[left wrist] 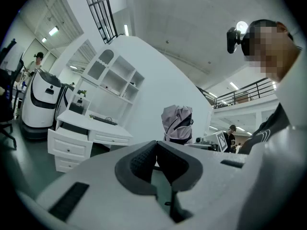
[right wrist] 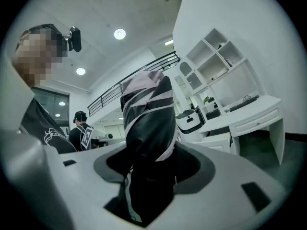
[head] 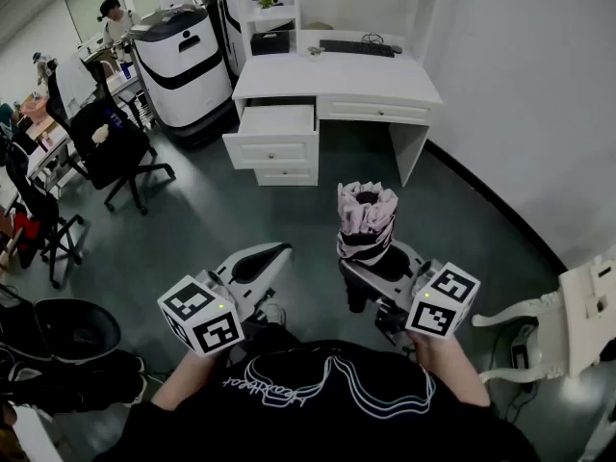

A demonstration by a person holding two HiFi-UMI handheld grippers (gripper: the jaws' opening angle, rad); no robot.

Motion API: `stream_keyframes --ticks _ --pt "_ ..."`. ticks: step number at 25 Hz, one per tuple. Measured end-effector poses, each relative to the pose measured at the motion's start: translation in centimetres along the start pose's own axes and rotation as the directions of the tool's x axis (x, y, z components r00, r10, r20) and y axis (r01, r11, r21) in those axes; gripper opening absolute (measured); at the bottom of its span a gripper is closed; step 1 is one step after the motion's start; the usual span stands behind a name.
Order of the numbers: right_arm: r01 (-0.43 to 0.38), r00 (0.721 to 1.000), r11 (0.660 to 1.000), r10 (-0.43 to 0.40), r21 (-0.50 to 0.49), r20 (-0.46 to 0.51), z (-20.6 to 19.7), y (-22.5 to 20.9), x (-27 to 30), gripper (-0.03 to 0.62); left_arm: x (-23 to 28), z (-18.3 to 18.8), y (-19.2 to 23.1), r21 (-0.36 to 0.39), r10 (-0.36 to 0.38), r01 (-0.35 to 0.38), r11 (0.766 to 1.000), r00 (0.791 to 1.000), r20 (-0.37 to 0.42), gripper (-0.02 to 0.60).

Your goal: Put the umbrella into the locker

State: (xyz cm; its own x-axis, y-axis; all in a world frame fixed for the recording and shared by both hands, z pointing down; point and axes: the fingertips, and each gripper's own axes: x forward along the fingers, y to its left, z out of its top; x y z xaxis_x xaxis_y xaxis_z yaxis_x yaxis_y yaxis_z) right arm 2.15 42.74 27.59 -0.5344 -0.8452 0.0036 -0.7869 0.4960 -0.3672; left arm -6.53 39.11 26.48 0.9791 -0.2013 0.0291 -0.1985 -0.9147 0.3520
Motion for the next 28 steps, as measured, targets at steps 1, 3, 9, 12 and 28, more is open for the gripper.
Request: stream_keyframes --ticks 1,3,9,12,28 --pt "-0.002 1.0 1.0 0.002 -0.004 -0.001 0.0 0.2 0.0 0.252 -0.1 0.1 -0.1 0.002 0.0 0.0 1.0 1.0 0.0 0.006" --pt "-0.004 1.0 1.0 0.004 -0.013 -0.002 0.2 0.6 -0.2 0.252 -0.3 0.2 -0.3 0.007 -0.001 0.001 1.0 1.0 0.0 0.006" --pt "0.004 1.0 1.0 -0.004 -0.028 0.001 0.6 0.8 -0.9 0.252 -0.1 0.5 -1.2 0.022 -0.018 0.018 1.0 1.0 -0.01 0.006" --pt "0.008 1.0 1.0 -0.008 -0.022 -0.002 0.4 0.7 -0.6 0.252 -0.1 0.4 -0.8 0.021 -0.019 0.019 1.0 1.0 -0.022 0.006" --pt "0.07 0.998 0.998 -0.069 0.007 -0.01 0.4 -7.6 2.7 0.252 6.4 0.1 5.8 -0.02 -0.057 0.056 0.998 0.996 -0.074 0.006"
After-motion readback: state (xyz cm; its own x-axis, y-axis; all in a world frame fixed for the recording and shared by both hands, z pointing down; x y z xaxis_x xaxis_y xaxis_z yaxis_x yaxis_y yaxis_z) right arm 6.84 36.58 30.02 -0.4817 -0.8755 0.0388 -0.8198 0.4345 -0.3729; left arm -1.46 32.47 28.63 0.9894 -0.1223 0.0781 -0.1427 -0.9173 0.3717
